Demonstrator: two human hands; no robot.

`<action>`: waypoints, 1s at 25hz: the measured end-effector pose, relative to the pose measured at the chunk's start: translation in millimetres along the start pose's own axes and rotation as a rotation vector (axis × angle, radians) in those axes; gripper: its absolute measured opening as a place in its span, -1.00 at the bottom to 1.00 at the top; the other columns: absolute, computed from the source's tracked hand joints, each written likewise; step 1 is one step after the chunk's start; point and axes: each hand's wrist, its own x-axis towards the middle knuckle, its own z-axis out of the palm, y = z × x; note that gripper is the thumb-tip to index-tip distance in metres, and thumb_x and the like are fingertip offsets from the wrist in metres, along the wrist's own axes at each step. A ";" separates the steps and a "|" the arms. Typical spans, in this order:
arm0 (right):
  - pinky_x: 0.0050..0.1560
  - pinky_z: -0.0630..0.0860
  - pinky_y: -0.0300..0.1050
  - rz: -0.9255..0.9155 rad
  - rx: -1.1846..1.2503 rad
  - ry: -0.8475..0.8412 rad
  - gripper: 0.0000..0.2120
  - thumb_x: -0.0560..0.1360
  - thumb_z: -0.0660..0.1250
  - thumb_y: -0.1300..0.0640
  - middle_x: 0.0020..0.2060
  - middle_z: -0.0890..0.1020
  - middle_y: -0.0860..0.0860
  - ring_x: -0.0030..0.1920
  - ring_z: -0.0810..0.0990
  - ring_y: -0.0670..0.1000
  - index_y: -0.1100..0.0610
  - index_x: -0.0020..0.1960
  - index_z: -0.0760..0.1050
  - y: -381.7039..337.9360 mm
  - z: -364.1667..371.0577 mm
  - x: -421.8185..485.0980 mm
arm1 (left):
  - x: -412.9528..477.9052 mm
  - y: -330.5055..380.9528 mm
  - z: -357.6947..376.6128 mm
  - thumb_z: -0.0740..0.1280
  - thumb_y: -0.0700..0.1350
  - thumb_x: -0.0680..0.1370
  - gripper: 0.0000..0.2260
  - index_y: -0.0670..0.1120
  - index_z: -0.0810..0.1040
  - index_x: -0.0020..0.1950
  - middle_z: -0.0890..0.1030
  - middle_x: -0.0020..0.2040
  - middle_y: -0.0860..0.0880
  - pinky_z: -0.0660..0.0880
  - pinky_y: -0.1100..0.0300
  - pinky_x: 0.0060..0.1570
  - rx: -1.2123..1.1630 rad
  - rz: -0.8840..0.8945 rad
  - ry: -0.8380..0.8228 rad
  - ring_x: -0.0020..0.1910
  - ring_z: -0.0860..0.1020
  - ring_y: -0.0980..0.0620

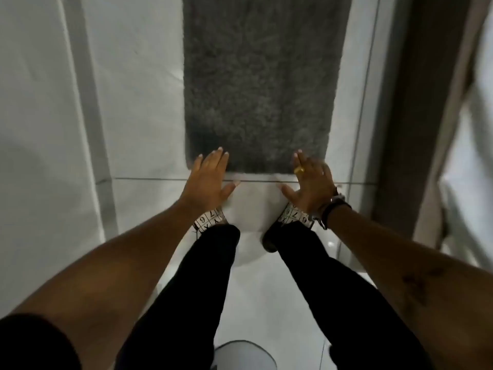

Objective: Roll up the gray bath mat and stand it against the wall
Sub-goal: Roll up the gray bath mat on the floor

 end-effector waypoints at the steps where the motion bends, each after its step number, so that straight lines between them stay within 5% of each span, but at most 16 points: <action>1: 0.49 0.07 0.22 -0.005 0.016 -0.010 -0.21 0.50 0.10 -0.30 0.54 0.16 0.13 0.51 0.16 0.16 0.19 0.53 0.08 6.0 28.7 24.4 | 22.0 -10.0 30.2 0.18 0.22 0.62 -0.30 -0.19 0.12 0.60 0.16 0.62 -0.20 0.03 -0.14 0.58 0.005 0.025 -0.030 0.60 0.14 -0.15; 9: 0.48 -0.01 0.29 -0.053 -0.068 -0.037 -0.19 0.48 0.31 -0.15 0.55 0.08 0.19 0.51 0.10 0.21 0.21 0.53 0.03 58.6 187.0 141.5 | 139.4 -61.5 192.0 0.34 0.35 0.46 -0.09 -0.06 0.05 0.63 -0.03 0.62 -0.31 -0.03 -0.26 0.54 0.211 0.150 -0.031 0.60 0.02 -0.31; 12: 0.40 0.13 0.37 -0.097 -0.197 0.054 -0.26 0.41 0.39 -0.03 0.48 0.24 0.26 0.42 0.27 0.29 0.26 0.46 0.22 60.5 197.3 151.5 | 144.3 -66.0 207.3 0.43 0.16 0.47 -0.18 -0.03 0.13 0.61 0.05 0.61 -0.31 0.03 -0.29 0.52 0.252 0.157 0.090 0.59 0.09 -0.31; 16: 0.06 0.49 0.18 -0.155 -0.362 0.155 -0.49 0.31 0.38 0.10 0.21 0.53 0.32 0.10 0.55 0.30 0.33 0.18 0.47 53.4 189.0 164.2 | 150.6 -72.8 213.4 0.38 0.08 0.52 -0.29 -0.12 0.18 0.57 0.19 0.55 -0.38 0.13 -0.32 0.48 0.432 0.219 0.154 0.51 0.25 -0.36; 20: -0.32 0.57 -0.10 -0.248 -0.625 0.140 -0.76 0.37 0.33 0.18 -0.02 0.69 0.22 -0.19 0.67 0.18 0.22 0.00 0.62 47.9 193.2 157.3 | 151.1 -68.5 213.8 0.27 0.04 0.56 -0.35 -0.23 0.17 0.55 0.27 0.48 -0.47 0.18 -0.32 0.47 0.594 0.275 0.151 0.42 0.34 -0.44; 23: -0.39 0.57 -0.08 -0.244 -0.475 0.147 -0.82 0.33 0.39 0.26 -0.12 0.68 0.23 -0.27 0.66 0.24 0.24 -0.08 0.62 40.8 174.6 162.6 | 140.7 -64.7 211.2 0.22 -0.02 0.59 -0.43 -0.24 0.20 0.54 0.31 0.48 -0.43 0.16 -0.31 0.48 0.536 0.280 0.185 0.42 0.35 -0.41; 25: -0.24 0.56 0.05 -0.191 -0.240 0.108 -0.82 0.37 0.35 0.33 -0.03 0.62 0.30 -0.17 0.62 0.33 0.30 -0.03 0.56 41.8 159.4 177.8 | 140.6 -61.9 201.3 0.21 -0.04 0.61 -0.47 -0.22 0.23 0.53 0.35 0.48 -0.35 0.16 -0.30 0.47 0.452 0.230 0.266 0.42 0.37 -0.33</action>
